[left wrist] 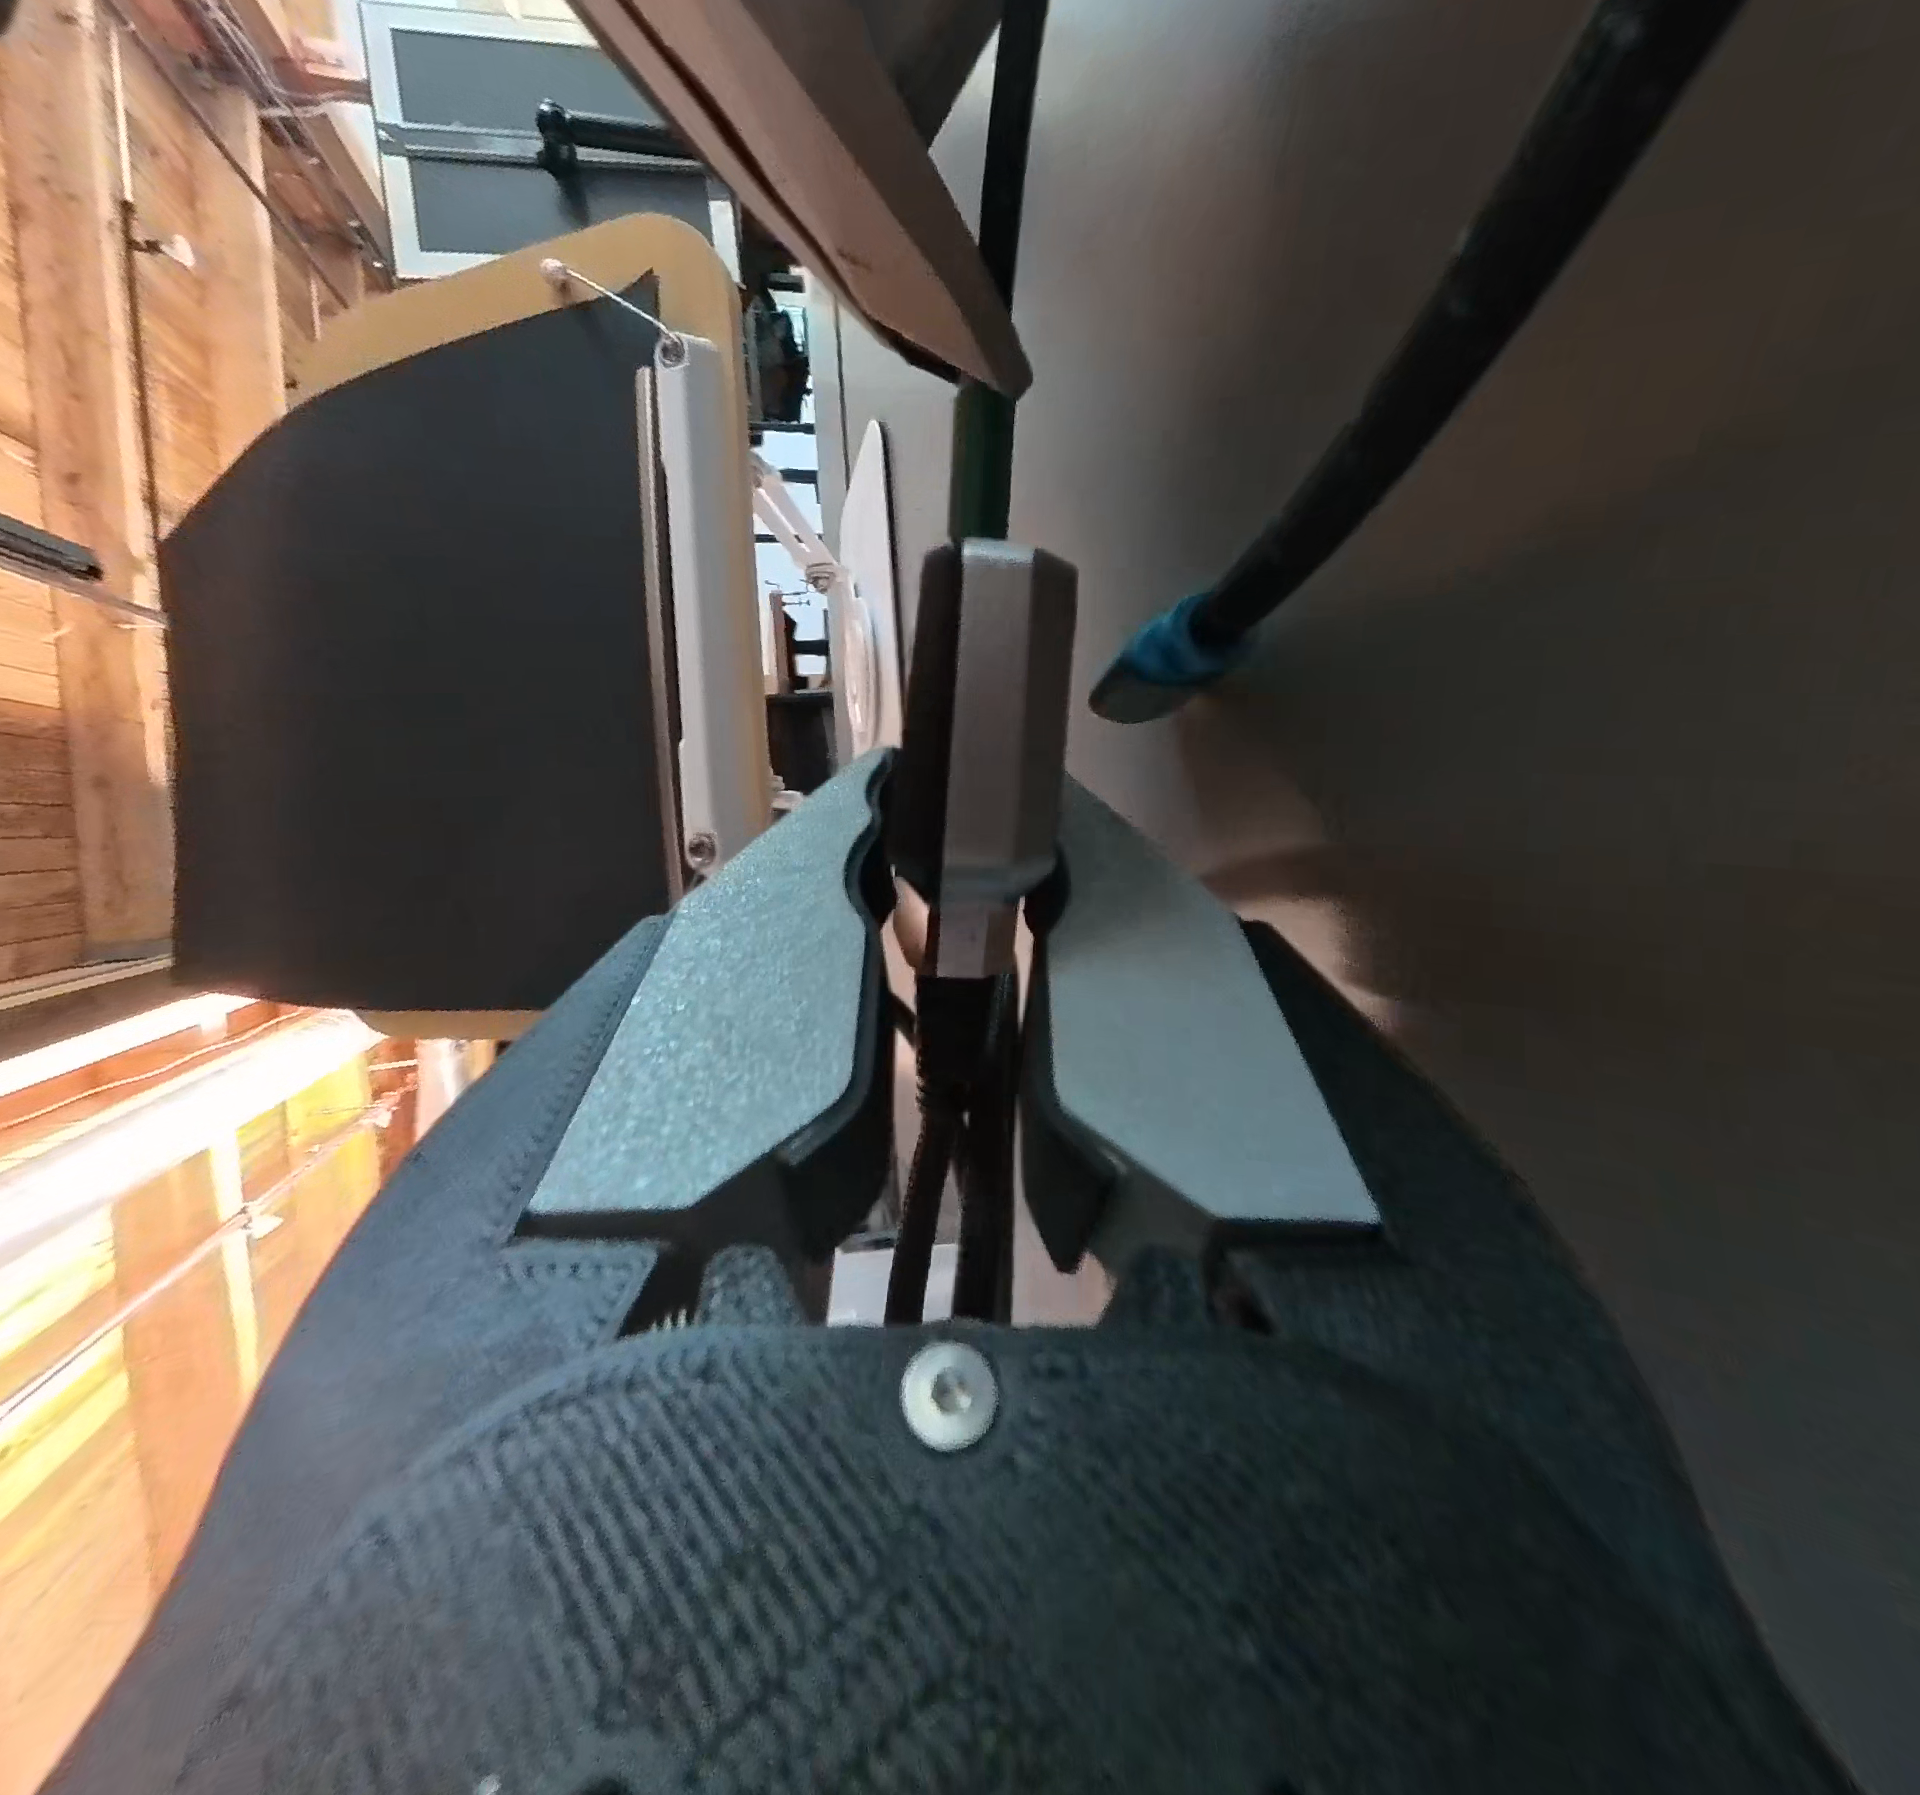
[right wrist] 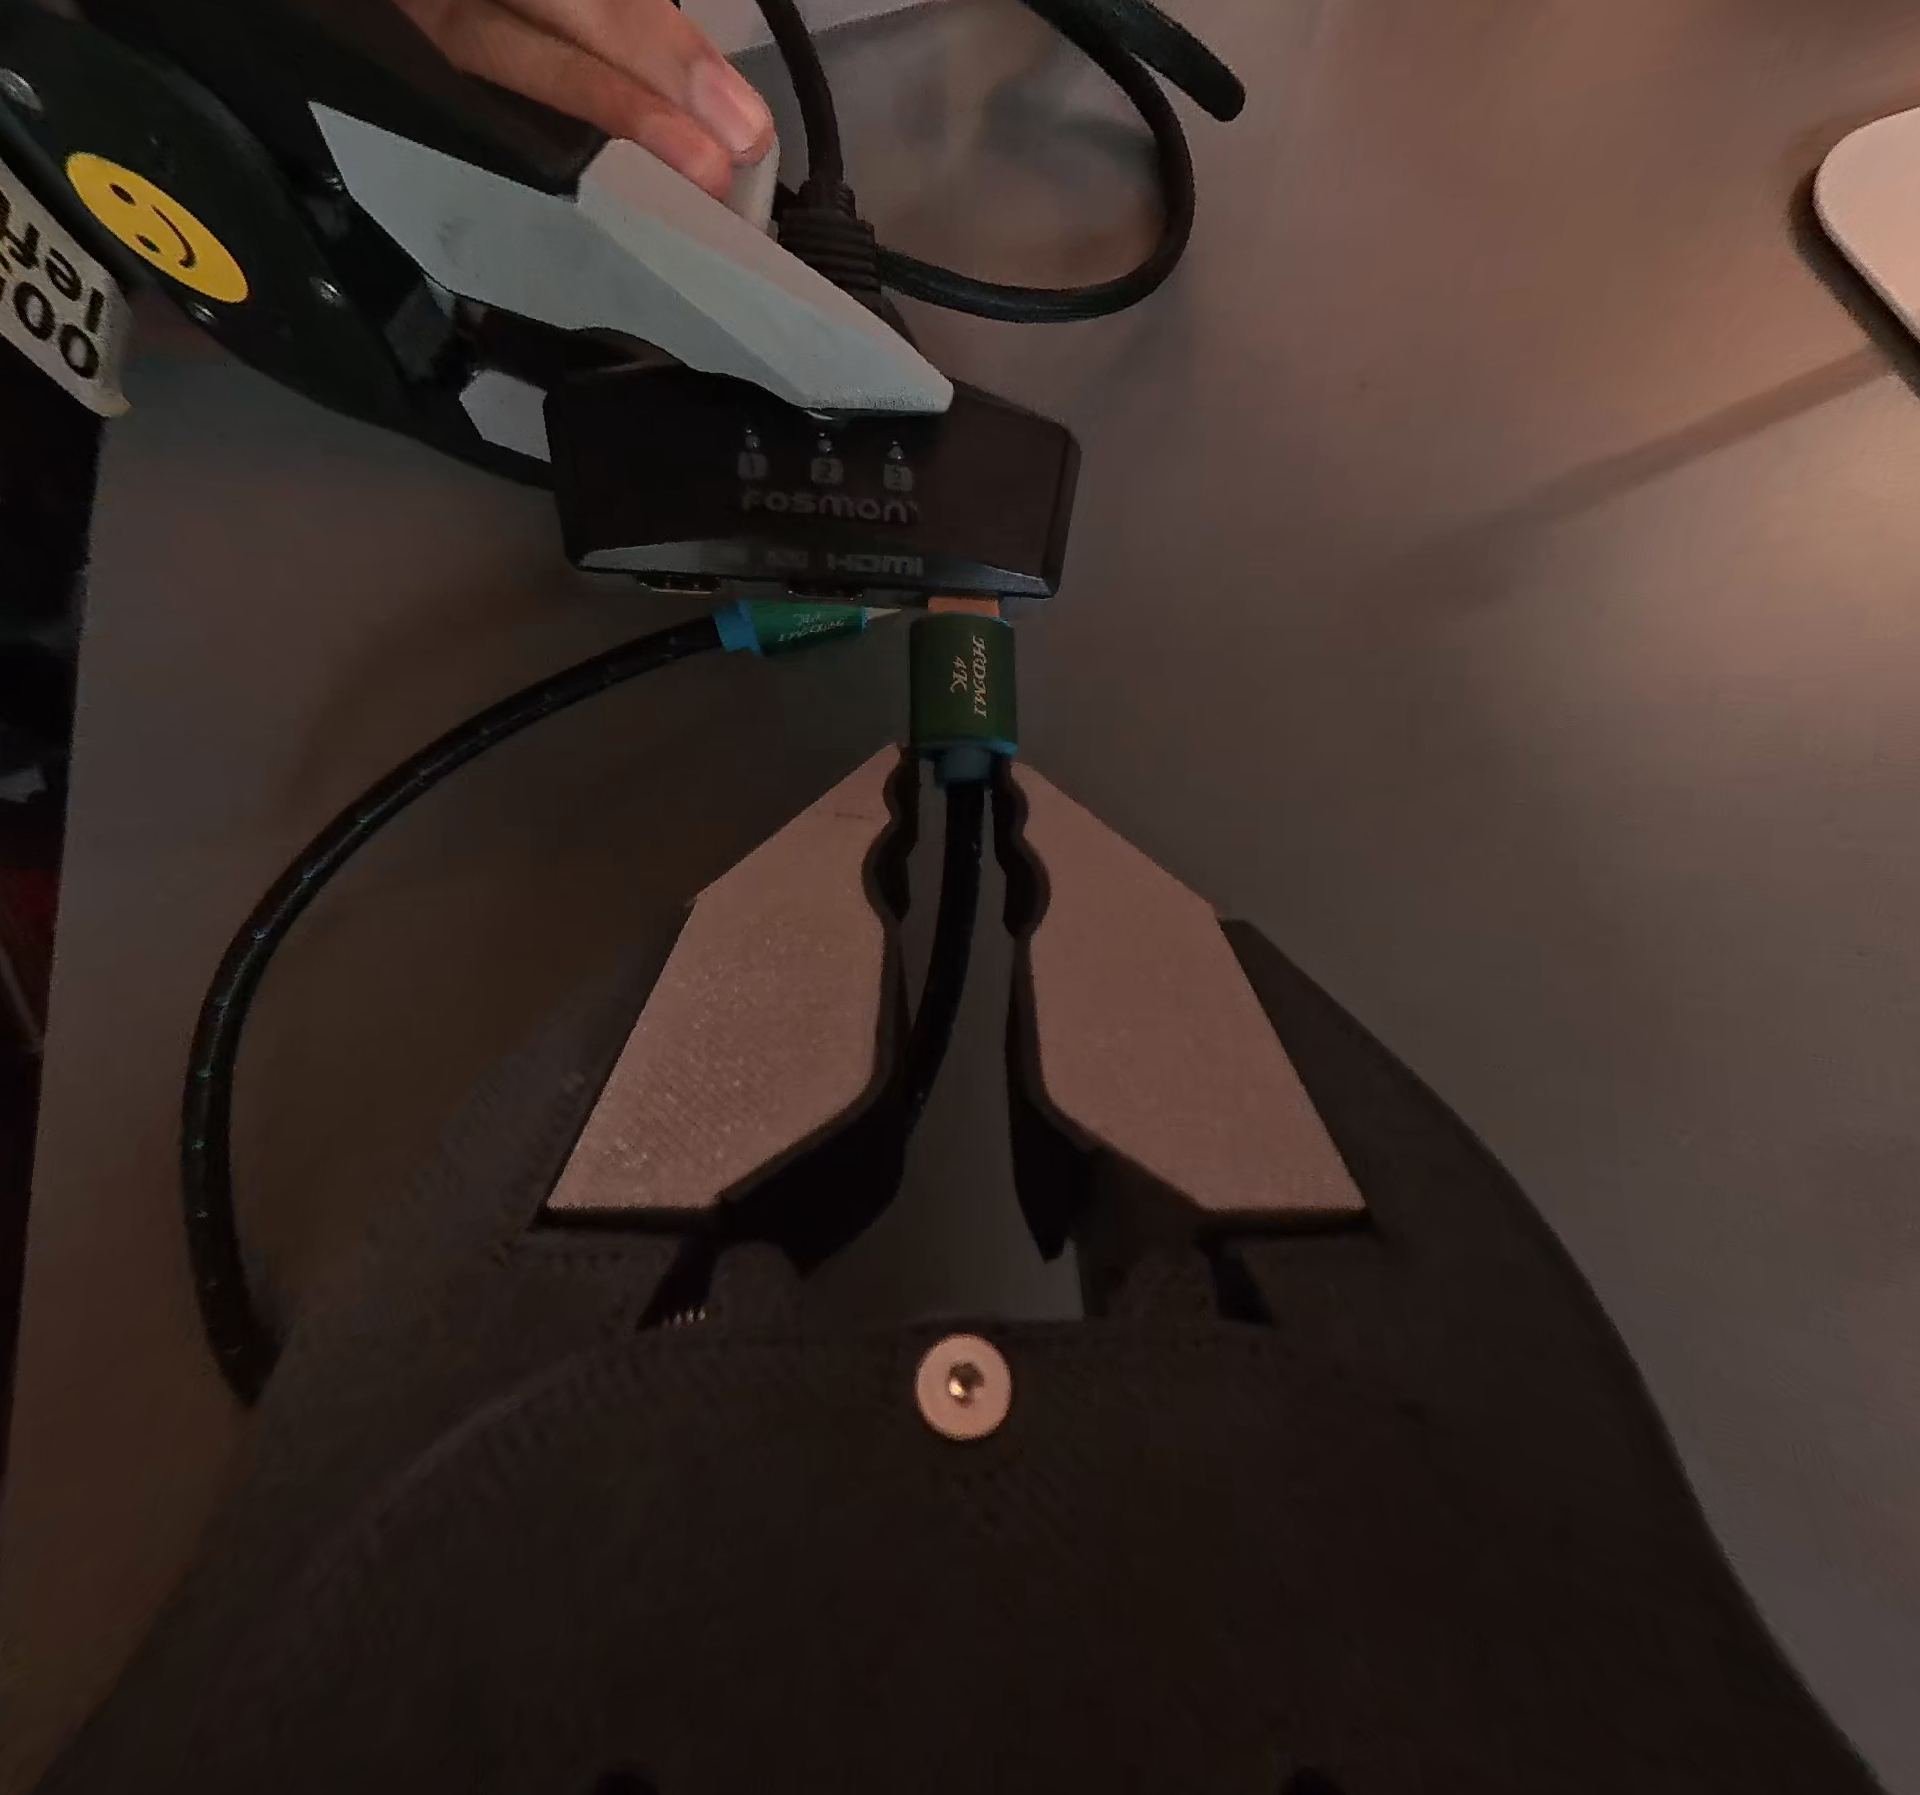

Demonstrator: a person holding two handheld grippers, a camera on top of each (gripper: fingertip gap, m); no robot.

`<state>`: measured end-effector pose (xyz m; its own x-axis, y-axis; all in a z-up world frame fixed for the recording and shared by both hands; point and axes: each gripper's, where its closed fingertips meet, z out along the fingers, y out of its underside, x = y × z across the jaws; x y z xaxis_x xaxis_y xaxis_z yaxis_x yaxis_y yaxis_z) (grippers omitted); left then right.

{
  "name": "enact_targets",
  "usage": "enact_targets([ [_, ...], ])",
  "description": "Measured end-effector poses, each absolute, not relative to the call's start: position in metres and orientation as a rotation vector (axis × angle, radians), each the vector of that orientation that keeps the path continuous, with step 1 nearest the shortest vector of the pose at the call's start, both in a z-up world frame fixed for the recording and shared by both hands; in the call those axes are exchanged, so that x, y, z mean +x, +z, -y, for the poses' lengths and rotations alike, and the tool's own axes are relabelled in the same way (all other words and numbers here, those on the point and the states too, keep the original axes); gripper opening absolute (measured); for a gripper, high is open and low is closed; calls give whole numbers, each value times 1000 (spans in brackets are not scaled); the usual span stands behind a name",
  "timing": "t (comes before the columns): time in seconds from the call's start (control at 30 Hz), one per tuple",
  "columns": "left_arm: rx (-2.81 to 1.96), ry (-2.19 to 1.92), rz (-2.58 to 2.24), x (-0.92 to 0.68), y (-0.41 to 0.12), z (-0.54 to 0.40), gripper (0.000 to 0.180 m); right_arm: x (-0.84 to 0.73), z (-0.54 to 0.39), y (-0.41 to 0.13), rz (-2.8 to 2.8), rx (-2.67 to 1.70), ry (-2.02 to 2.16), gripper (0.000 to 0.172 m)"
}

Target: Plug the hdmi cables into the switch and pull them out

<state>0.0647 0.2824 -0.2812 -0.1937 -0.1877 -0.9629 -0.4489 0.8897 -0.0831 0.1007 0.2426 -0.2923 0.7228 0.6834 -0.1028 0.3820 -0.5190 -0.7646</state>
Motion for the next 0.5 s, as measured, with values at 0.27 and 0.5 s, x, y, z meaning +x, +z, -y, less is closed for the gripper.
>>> enact_targets([
  [0.27,-508,227,-1770,66,-280,-279,20,101,-241,-292,830,-2150,517,9],
  [0.5,-499,183,-1776,65,-279,-270,19,100,-233,-289,892,-2111,583,9],
])
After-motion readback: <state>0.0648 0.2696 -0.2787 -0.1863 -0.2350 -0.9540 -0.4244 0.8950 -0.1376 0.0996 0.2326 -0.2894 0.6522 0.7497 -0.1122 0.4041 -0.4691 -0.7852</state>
